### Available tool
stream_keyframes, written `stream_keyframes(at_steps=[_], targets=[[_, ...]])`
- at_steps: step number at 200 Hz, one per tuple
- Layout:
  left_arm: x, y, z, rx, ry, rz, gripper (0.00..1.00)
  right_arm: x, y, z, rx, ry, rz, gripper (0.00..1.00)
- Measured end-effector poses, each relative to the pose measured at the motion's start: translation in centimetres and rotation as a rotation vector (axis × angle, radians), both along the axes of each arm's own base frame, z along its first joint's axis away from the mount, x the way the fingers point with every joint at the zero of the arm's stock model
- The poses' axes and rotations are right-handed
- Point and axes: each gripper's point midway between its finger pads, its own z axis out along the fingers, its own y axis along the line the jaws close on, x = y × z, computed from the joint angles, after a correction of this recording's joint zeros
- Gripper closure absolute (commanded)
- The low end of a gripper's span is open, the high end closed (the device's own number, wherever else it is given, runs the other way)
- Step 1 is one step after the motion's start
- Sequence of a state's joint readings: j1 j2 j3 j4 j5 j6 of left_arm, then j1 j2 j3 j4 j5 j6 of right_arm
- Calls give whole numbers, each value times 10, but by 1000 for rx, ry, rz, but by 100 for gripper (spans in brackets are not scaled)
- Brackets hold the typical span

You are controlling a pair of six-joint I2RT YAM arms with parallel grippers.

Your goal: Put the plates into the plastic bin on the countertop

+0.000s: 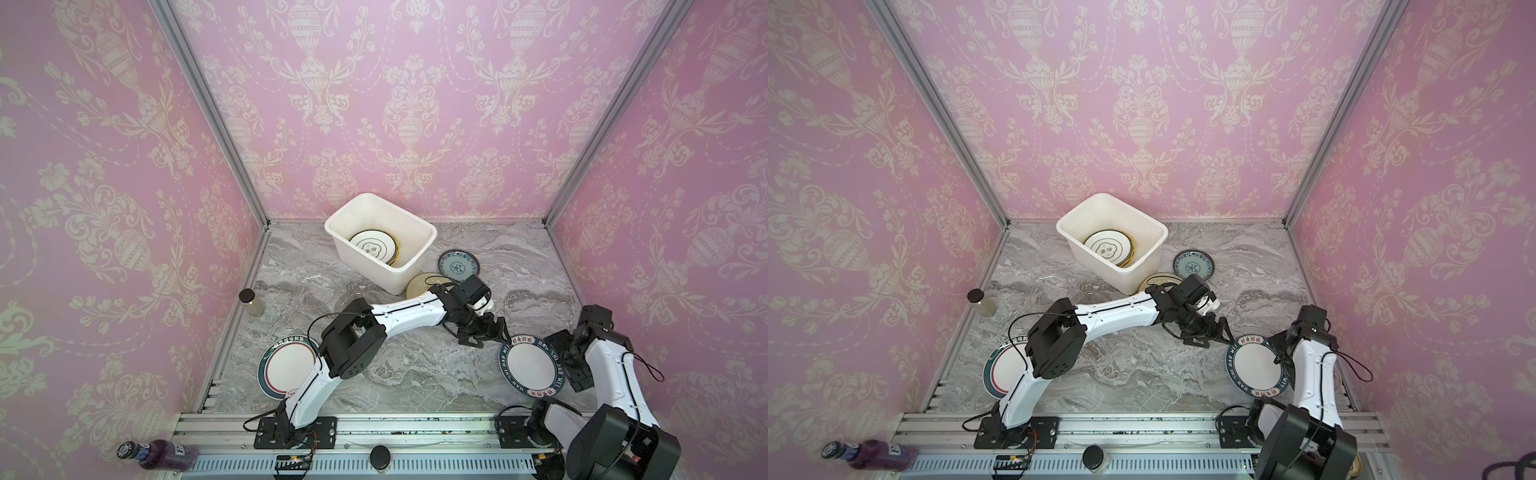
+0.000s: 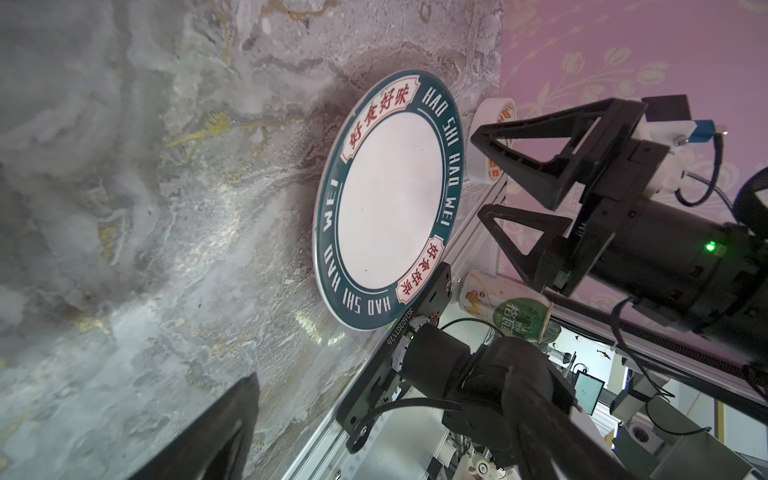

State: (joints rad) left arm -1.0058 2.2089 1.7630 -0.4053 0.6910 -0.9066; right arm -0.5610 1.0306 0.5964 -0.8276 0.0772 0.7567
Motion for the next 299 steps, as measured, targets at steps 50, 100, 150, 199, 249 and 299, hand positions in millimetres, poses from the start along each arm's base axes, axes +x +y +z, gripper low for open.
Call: stream_keyframes(at_steps=[50, 100, 150, 199, 249, 299], targets=[[1, -2, -4, 19, 10, -2, 7, 3, 2, -18, 92, -77, -67, 0], [2, 0, -6, 42, 9, 0, 7, 17, 7, -25, 142, -147, -53, 0], [10, 2, -7, 59, -26, 21, 10, 39, 16, -22, 167, -212, 38, 0], [22, 21, -38, 106, 5, 81, 12, 79, 47, -19, 248, -230, 250, 1], [28, 44, -57, 113, 56, 178, 17, 88, 74, -17, 298, -244, 373, 1], [28, 40, -58, 48, 76, 224, 25, 86, 86, -17, 348, -246, 447, 1]])
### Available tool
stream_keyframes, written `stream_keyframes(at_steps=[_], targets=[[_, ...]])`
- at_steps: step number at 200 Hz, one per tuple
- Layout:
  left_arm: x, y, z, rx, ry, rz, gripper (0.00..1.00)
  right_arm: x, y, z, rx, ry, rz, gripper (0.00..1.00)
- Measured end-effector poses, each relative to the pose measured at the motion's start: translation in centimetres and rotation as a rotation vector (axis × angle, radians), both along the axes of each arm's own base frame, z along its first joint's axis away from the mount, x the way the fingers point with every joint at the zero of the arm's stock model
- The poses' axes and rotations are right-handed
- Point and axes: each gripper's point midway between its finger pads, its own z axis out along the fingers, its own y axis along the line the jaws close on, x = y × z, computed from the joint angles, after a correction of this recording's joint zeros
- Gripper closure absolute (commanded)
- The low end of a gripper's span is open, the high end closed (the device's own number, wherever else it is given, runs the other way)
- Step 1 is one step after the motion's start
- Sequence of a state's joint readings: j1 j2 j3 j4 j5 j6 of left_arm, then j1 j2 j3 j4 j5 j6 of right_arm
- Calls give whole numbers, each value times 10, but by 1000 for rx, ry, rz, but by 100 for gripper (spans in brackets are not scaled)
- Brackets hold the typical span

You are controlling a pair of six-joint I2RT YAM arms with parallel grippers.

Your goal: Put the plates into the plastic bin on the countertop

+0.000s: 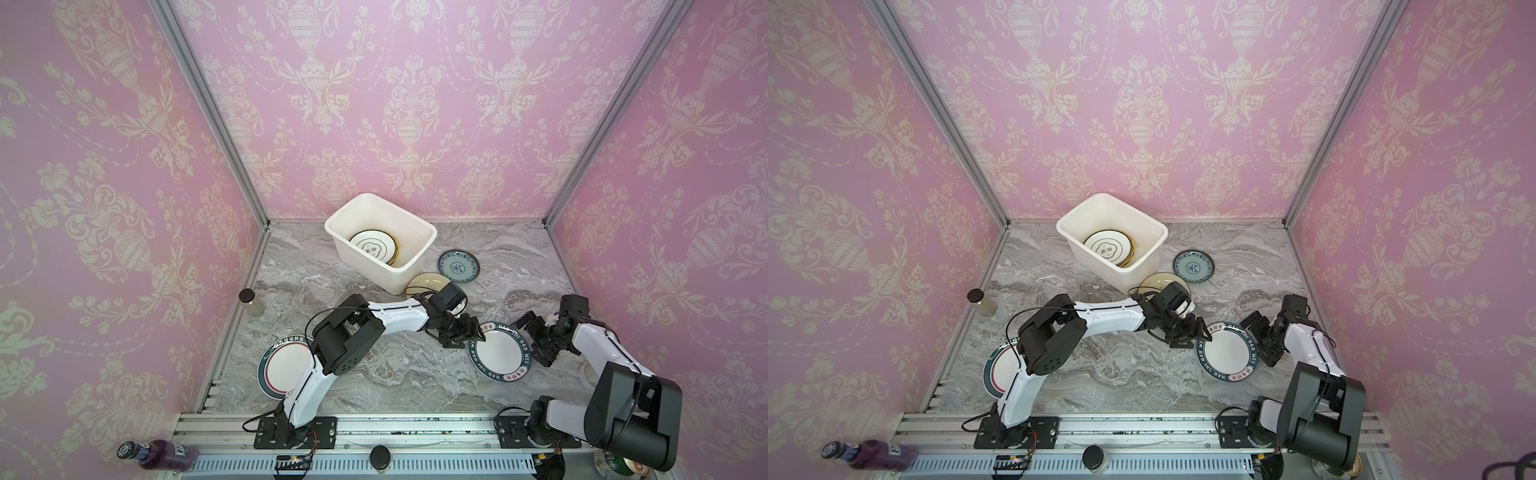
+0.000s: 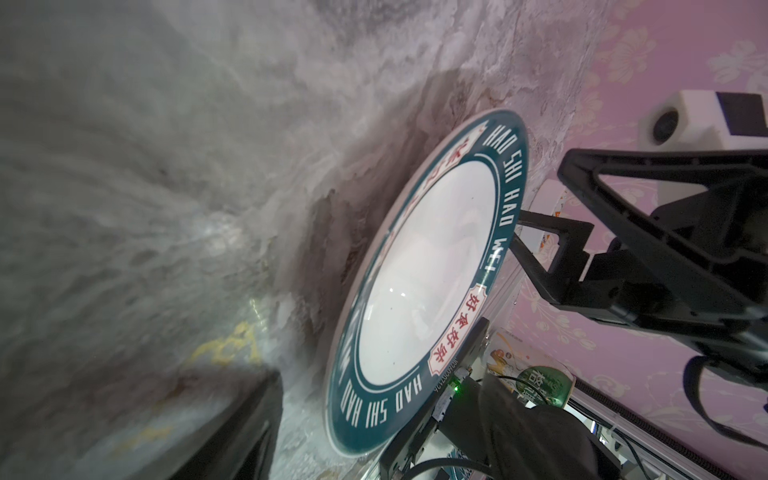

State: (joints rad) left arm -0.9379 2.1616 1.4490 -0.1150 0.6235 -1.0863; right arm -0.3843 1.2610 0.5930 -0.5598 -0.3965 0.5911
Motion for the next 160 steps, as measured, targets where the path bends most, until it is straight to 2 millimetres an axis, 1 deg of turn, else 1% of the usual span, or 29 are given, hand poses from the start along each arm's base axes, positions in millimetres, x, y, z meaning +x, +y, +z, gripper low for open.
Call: stream_keyframes(at_steps=[41, 77, 98, 160], targets=[[0, -1, -2, -37, 5, 27, 33, -1, 17, 2, 58, -8, 62, 3], [-1, 2, -6, -47, 18, 47, 47, -4, 25, 2, 84, -11, 85, 5], [-3, 3, -6, -52, 15, 47, 58, -5, 30, 2, 95, -11, 96, 5], [-7, 10, -4, -45, 19, 58, 79, -8, 35, 3, 110, -6, 108, 6]])
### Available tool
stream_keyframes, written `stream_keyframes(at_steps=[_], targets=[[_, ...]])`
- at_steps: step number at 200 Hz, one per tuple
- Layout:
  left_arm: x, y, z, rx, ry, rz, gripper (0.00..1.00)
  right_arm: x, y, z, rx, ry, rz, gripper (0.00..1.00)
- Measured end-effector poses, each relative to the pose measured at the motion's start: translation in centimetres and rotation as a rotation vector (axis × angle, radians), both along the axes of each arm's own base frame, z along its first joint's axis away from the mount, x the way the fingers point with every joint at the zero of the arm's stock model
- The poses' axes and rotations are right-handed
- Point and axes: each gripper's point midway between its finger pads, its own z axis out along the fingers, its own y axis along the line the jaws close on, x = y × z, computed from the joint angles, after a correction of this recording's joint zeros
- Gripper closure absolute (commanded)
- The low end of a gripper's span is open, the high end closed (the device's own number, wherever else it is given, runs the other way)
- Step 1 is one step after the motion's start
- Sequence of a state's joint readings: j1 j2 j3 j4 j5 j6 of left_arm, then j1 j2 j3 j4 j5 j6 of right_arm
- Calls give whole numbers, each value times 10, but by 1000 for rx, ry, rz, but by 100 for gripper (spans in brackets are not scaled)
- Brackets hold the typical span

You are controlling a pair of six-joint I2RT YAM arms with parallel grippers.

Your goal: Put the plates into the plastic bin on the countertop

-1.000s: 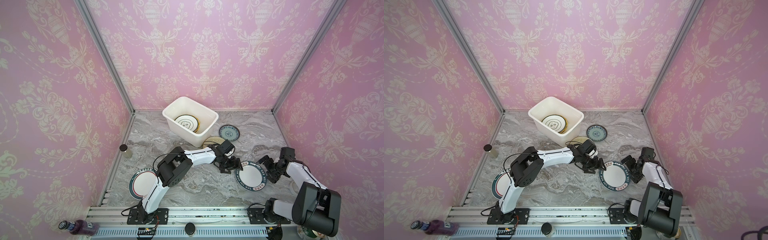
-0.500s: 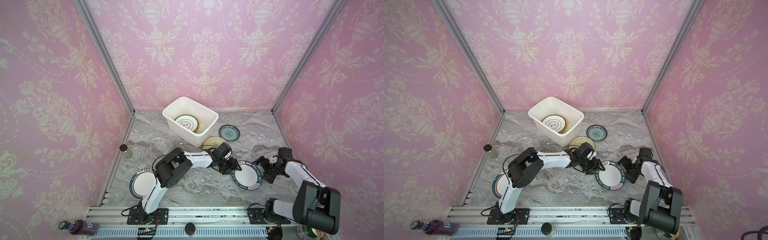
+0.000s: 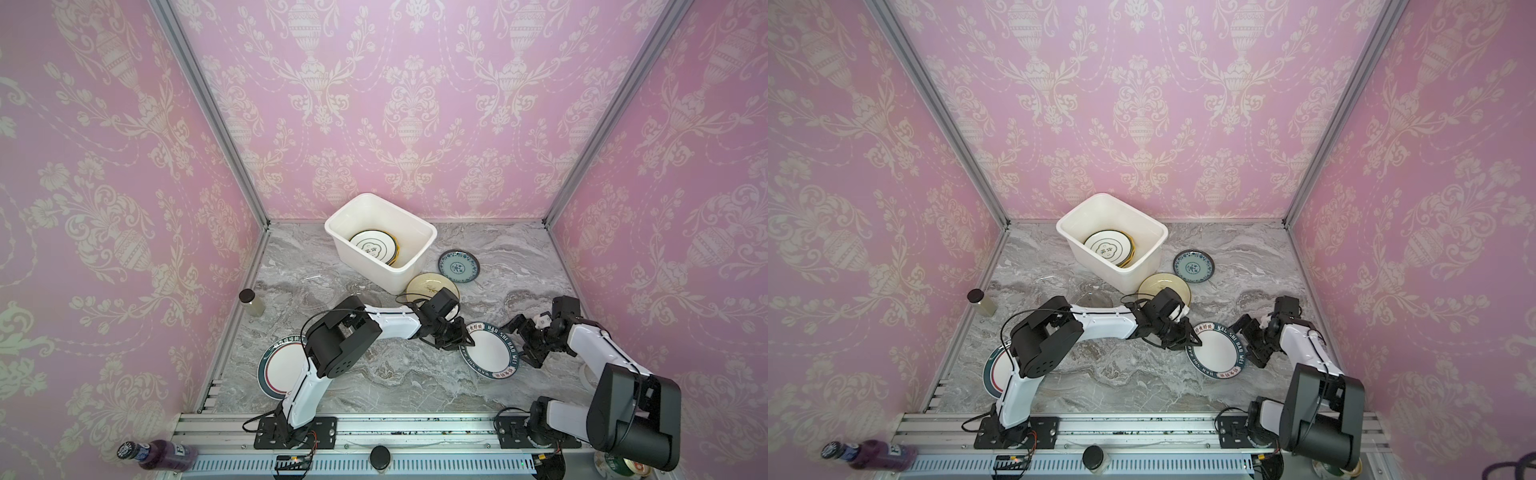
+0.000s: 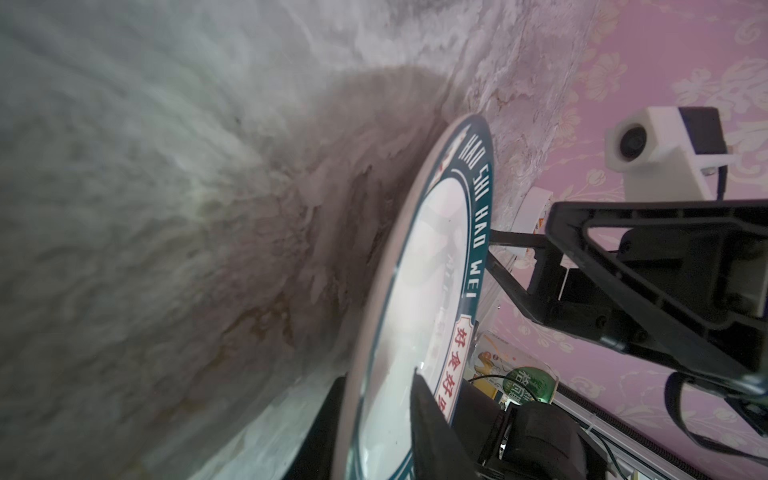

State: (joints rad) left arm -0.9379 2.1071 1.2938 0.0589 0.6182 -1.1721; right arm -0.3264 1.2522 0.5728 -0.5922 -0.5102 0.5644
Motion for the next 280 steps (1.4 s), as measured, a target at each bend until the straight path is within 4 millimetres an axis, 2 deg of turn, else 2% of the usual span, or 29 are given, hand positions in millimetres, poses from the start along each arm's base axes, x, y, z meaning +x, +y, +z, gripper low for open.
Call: stream_keyframes(at_steps=[28, 49, 72, 94, 120, 139, 166, 189, 203, 215, 230, 247, 260, 280], targets=[[0, 1, 1, 4, 0, 3, 89, -1, 1, 1, 0, 2, -2, 6], [1, 0, 13, -17, -17, 4, 94, -3, 0, 2, -4, 4, -7, 6], [1, 2, 18, -9, -22, 9, 99, -1, 1, 12, -9, 2, -2, 6], [-1, 6, 20, 11, -23, 9, 100, 14, -4, 40, -37, -51, 1, 6], [-4, 18, 34, 56, -58, -5, 100, 39, -11, 97, -93, -184, -27, 6], [1, 25, 68, 62, -119, -12, 100, 56, -12, 153, -132, -324, -46, 5], [23, 43, 149, -5, -244, 19, 100, 75, 0, 236, -149, -520, -34, 5], [59, 83, 227, -72, -370, 105, 100, 90, 16, 310, -138, -688, 2, 6], [78, 115, 263, -98, -434, 166, 100, 95, 29, 351, -110, -786, 24, 6], [90, 142, 284, -107, -467, 216, 100, 97, 41, 379, -75, -859, 44, 6], [99, 176, 300, -110, -479, 265, 100, 95, 61, 400, -8, -915, 82, 7], [102, 206, 305, -105, -461, 299, 100, 91, 88, 410, 68, -933, 148, 8], [101, 221, 306, -109, -441, 312, 100, 89, 111, 407, 122, -915, 209, 9], [93, 232, 305, -136, -407, 307, 100, 87, 143, 394, 179, -866, 304, 10]])
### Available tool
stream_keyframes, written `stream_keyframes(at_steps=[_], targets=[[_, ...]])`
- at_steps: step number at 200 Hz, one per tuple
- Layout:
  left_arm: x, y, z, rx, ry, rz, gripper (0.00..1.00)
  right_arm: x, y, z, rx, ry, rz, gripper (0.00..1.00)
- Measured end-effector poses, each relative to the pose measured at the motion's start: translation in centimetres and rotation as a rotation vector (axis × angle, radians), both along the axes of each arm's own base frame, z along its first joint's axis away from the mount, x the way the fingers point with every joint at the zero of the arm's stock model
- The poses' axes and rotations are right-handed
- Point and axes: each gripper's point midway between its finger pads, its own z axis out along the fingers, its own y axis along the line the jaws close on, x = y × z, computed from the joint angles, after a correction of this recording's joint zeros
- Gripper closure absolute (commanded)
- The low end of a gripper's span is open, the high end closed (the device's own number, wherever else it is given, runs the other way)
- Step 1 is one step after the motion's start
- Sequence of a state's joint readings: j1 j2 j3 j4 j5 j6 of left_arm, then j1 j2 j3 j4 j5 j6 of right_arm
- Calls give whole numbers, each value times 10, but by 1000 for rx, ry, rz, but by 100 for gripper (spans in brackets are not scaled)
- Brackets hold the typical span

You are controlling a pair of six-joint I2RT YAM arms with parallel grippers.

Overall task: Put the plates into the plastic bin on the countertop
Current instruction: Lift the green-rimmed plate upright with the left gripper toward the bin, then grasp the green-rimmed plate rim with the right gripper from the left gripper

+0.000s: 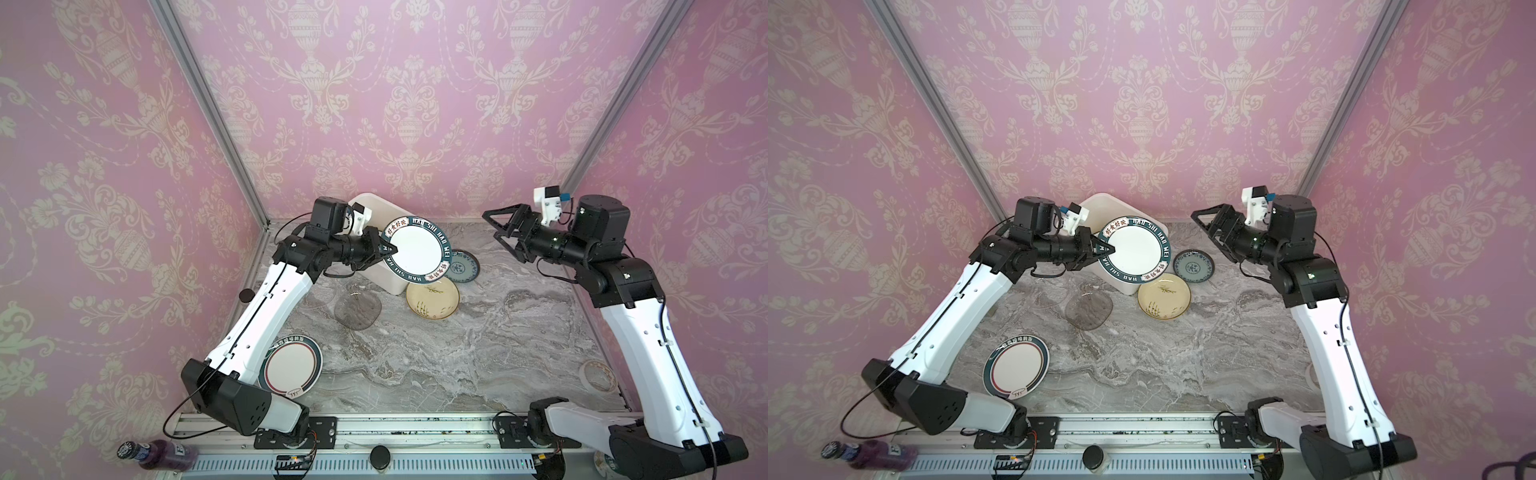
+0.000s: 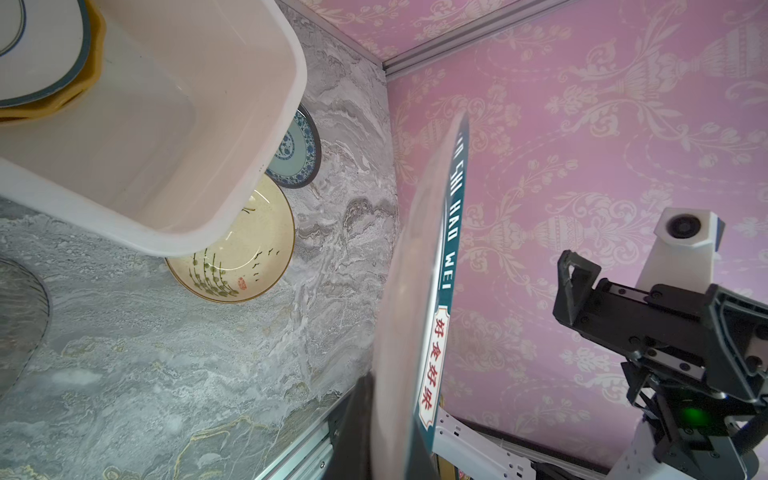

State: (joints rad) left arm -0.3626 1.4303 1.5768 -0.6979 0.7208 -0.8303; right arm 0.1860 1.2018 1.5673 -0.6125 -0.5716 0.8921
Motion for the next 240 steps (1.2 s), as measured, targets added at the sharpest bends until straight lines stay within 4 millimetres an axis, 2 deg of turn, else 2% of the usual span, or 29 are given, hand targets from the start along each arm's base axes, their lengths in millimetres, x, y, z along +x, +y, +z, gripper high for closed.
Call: stream_keyframes(at_steps=[16, 34, 65, 111, 134, 154, 176, 240], targets=[[-9, 0, -4, -42, 34, -19, 100, -2, 17, -16, -5, 42, 56, 11], [-16, -4, -9, -109, 78, -31, 99, 1, 24, -30, -9, 84, 82, 12], [-13, -11, -17, -217, 145, -17, 98, 8, 33, -50, -21, 142, 122, 14], [-8, -16, 1, -295, 131, -18, 97, 15, 51, -64, 8, 175, 177, 23], [-8, -16, 4, -306, 134, -22, 97, 19, 63, -67, 44, 186, 201, 32], [-7, -17, 8, -305, 135, -22, 97, 26, 72, -65, 78, 184, 214, 48], [-6, -17, 13, -308, 127, -23, 97, 35, 79, -63, 110, 179, 218, 59], [-6, -16, 13, -299, 141, -17, 96, 40, 87, -57, 149, 169, 225, 82]])
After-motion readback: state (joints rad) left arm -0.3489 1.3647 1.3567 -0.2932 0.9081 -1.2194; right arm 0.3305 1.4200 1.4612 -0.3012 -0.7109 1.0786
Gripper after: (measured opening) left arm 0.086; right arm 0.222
